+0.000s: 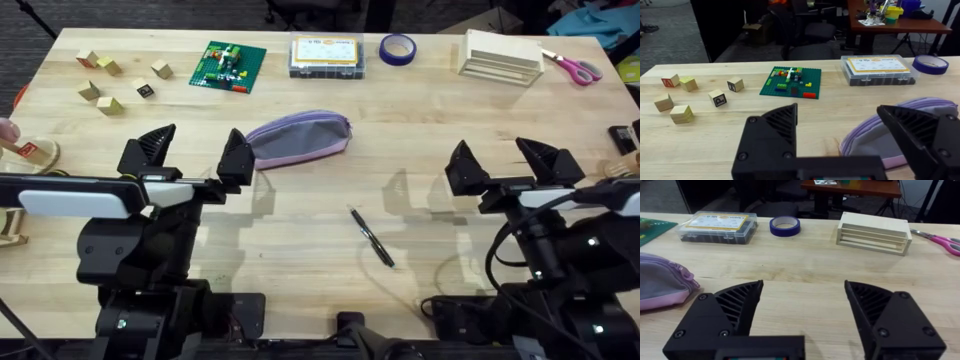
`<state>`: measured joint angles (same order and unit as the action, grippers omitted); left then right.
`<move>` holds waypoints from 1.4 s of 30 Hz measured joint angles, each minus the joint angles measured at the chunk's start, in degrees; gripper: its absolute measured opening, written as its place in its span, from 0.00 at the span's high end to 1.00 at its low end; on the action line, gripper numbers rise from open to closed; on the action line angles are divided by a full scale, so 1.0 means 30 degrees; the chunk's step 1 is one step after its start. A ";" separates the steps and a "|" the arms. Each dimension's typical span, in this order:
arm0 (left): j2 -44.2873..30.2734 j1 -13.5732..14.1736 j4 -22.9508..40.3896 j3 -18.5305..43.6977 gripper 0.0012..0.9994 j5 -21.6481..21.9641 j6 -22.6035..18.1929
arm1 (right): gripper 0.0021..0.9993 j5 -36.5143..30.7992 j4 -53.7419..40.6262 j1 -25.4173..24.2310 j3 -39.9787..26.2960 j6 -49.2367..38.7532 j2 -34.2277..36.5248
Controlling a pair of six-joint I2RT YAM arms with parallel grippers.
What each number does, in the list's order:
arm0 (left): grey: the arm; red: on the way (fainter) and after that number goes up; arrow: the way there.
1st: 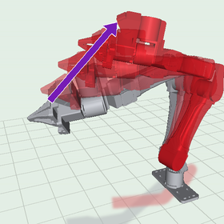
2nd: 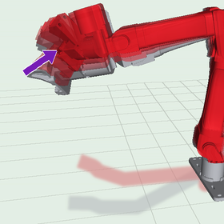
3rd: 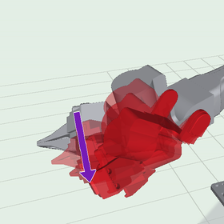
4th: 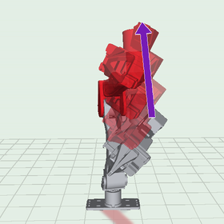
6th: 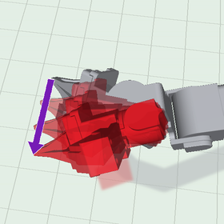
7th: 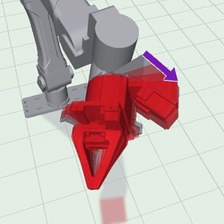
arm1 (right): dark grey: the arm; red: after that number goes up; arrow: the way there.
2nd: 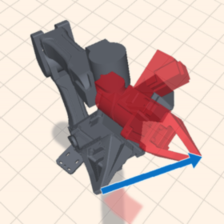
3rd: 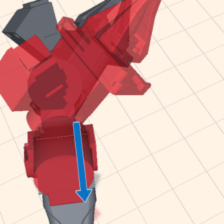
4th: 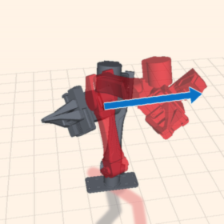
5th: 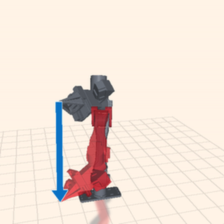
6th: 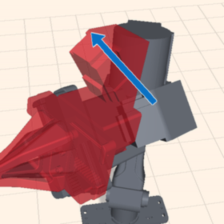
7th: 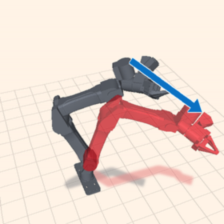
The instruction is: Unzip the bag, pick up the pens from the table one at a time and place them inside, then zip the bag closed.
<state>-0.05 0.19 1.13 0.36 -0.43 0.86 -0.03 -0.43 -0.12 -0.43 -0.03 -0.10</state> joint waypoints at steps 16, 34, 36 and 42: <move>0.0005 0.0000 0.0036 0.0000 0.01 0.0066 0.0000 | 0.00 -0.0058 -0.0182 0.0000 -0.0036 0.0000 0.0000; -0.2777 0.0000 0.2723 0.4824 0.01 0.0005 0.0003 | 0.00 -0.0036 -0.6386 0.0000 -0.7614 0.0000 0.2992; -0.4004 0.0000 0.3340 0.5977 0.01 0.0000 0.0002 | 0.00 -0.0035 -0.7255 0.0000 -0.8893 0.0000 0.3945; -0.9342 0.0000 0.6682 1.1391 0.01 0.0000 0.0000 | 0.00 0.0076 -0.9567 0.0000 -1.3417 0.0000 0.8463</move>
<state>-28.08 0.19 21.17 34.53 -0.43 0.86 0.19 -29.13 -0.12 -40.68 -0.03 25.29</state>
